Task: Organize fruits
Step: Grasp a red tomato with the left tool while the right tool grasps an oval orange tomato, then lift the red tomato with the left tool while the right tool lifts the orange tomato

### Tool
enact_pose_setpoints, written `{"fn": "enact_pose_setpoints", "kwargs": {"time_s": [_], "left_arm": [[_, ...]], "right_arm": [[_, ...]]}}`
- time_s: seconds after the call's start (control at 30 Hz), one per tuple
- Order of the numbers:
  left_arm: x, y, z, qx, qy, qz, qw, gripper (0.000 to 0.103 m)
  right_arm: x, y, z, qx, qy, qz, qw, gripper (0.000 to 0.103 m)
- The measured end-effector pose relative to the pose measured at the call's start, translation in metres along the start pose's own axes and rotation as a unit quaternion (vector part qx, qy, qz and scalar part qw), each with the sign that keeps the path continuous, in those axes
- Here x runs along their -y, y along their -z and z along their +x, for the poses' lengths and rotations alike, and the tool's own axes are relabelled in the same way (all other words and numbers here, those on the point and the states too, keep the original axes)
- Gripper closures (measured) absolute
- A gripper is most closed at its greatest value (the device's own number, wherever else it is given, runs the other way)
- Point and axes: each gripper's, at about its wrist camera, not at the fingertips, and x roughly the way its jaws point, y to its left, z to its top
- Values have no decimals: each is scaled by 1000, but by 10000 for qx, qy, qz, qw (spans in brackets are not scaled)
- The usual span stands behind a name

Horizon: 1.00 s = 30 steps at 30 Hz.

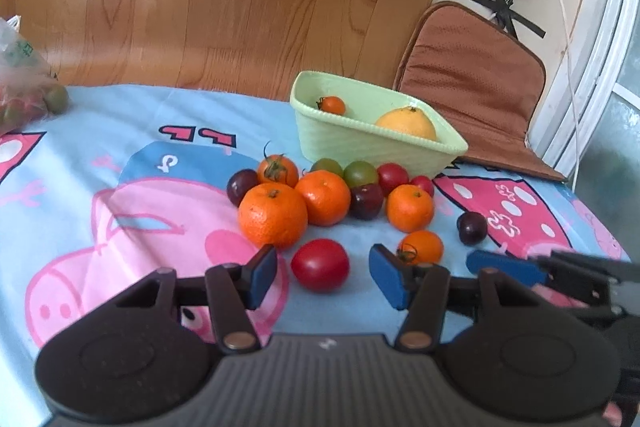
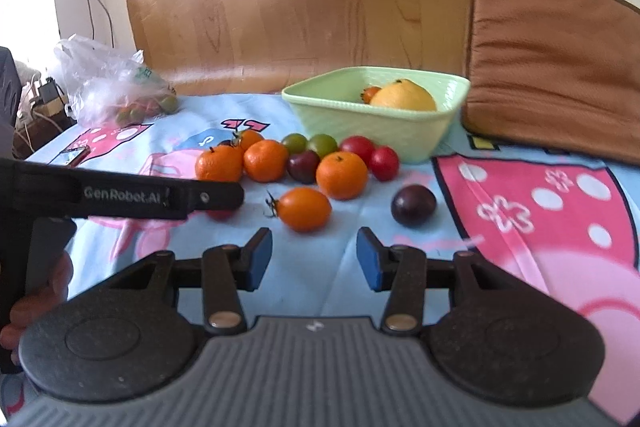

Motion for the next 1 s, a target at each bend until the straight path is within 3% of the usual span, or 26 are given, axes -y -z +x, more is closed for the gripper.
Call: {"fn": "enact_pose_setpoints", "kwargs": {"time_s": [0.17, 0.23, 0.3, 0.43, 0.73, 1.0], "left_arm": [[0, 3, 0, 72, -11, 42, 10000, 56], [-1, 3, 0, 79, 10, 29, 10000, 67], [-3, 3, 0, 79, 46, -8, 10000, 70], [-3, 4, 0, 94, 81, -21, 9999, 71], [21, 19, -11, 53, 249, 301, 9992, 71], [45, 36, -24, 116, 24, 504, 9987, 71]], "right_arm": [[-5, -6, 14, -57, -12, -362, 9993, 53], [-7, -7, 18, -91, -54, -449, 9989, 53], [-9, -8, 23, -130, -53, -530, 9985, 53], [-9, -10, 27, -203, -71, -503, 9985, 64], [-12, 6, 3, -164, -19, -598, 9981, 65], [-14, 21, -24, -132, 58, -512, 9986, 65]]}}
